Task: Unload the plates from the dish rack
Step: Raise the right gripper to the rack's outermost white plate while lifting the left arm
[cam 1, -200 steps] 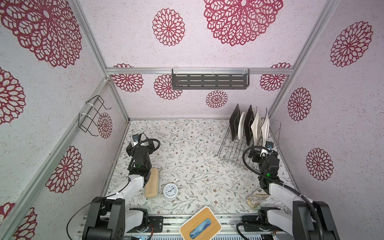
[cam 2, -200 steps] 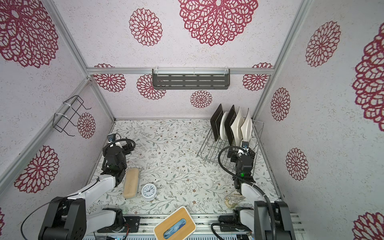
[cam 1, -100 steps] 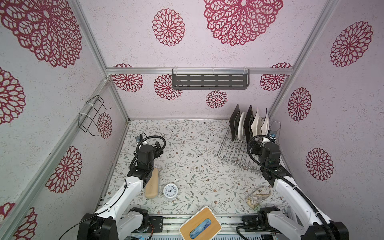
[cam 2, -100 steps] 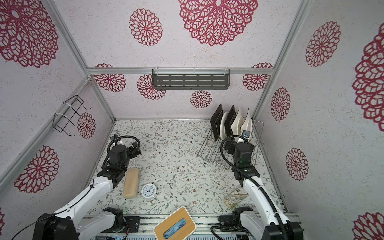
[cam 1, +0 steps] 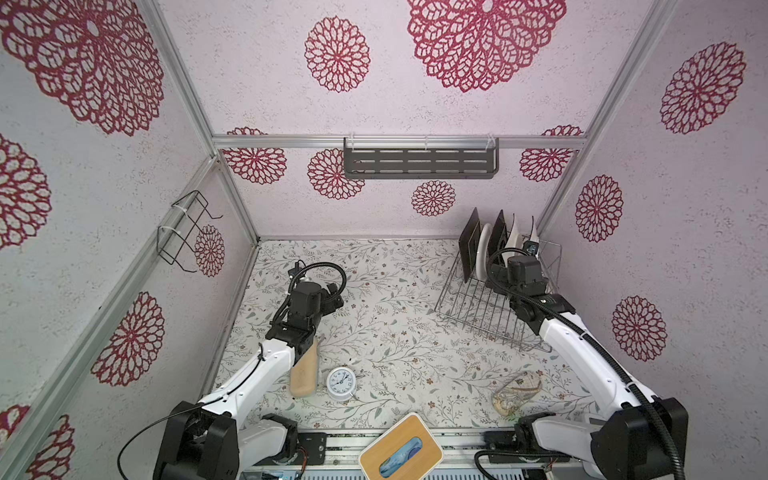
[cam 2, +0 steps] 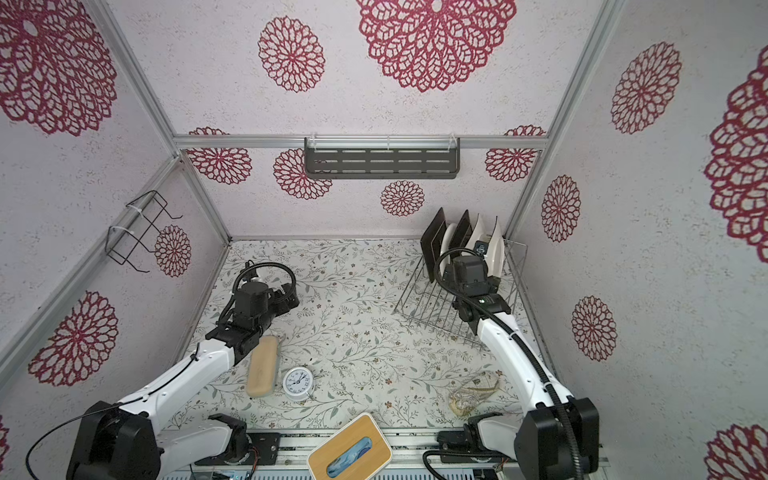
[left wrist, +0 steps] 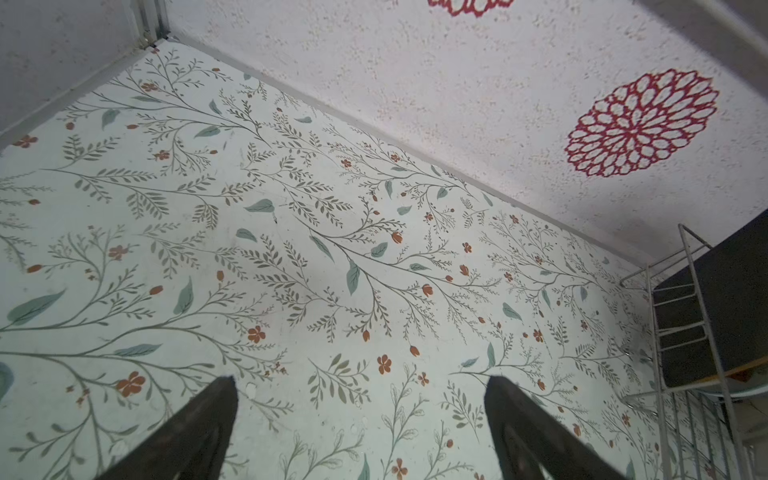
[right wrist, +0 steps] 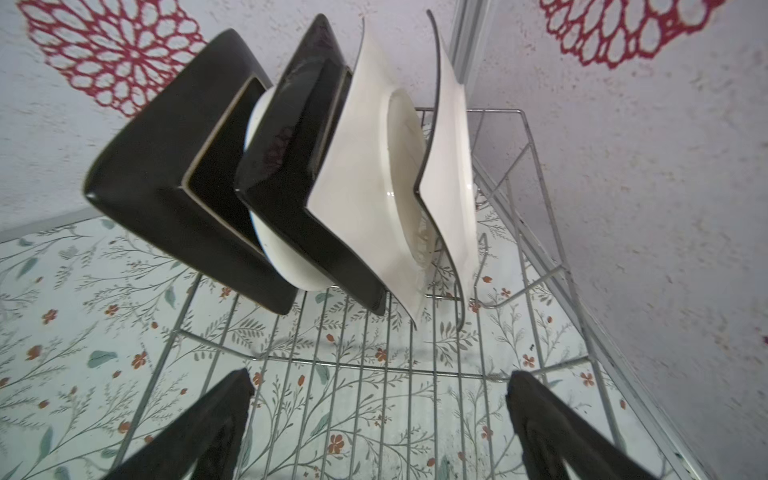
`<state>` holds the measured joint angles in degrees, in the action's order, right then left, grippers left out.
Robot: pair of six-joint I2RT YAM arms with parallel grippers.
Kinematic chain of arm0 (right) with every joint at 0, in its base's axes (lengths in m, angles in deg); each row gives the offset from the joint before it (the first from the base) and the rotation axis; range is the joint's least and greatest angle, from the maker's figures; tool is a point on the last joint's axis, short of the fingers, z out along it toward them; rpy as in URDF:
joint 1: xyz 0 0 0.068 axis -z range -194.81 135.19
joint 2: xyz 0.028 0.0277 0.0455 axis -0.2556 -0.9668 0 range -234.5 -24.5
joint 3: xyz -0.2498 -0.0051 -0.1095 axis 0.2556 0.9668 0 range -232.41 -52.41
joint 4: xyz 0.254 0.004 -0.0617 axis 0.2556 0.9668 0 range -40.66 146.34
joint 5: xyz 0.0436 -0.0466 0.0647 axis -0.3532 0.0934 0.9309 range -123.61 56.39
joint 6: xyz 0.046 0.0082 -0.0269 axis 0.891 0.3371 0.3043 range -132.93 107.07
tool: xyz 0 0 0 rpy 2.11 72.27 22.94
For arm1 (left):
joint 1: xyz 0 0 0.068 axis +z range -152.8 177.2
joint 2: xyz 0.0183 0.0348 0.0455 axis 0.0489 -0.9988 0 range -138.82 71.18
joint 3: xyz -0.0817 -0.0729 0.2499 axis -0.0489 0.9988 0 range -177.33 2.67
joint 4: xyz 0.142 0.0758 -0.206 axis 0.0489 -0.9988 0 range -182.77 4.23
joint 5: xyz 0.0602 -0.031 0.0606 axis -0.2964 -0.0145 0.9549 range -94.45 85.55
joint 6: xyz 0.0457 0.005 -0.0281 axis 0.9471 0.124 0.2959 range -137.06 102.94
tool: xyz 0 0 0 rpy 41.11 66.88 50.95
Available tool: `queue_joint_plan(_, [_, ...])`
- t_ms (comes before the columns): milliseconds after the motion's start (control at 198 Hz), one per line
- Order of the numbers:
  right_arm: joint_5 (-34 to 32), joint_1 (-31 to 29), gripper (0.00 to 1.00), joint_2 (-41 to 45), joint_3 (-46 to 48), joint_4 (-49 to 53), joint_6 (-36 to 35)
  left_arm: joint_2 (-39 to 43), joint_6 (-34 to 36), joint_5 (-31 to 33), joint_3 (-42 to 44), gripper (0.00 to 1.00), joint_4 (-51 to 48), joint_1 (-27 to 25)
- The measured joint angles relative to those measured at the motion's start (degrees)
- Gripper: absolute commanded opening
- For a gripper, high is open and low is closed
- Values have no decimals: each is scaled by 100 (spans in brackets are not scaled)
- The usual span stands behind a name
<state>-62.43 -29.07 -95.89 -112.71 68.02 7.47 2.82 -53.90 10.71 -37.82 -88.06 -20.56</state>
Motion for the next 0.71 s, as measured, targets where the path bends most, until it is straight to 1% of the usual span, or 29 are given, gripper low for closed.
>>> queue_joint_plan(121, [-302, -22, 99, -238, -302, 238, 118, -22, -96, -98, -81, 97, -28, -68])
queue_joint_plan(157, [-369, -33, 98, -282, -341, 269, 136, -22, -114, -118, -85, 97, -26, -79])
queue_joint_plan(238, [-516, -76, 90, -369, -400, 354, 190, -24, -149, -160, -85, 97, -46, -101])
queue_joint_plan(344, [-651, -125, 84, -516, -468, 470, 234, -26, -188, -214, -103, 97, -103, -109])
queue_joint_plan(440, [-743, -155, 72, -673, -538, 514, 251, -26, -238, -264, -170, 97, -168, -111])
queue_joint_plan(490, [-798, -173, 68, -767, -573, 522, 247, -28, -247, -284, -201, 97, -164, -111])
queue_joint_plan(708, [-1150, -229, 62, -1200, -702, 531, 254, -151, -310, -389, -269, 97, -164, -111])
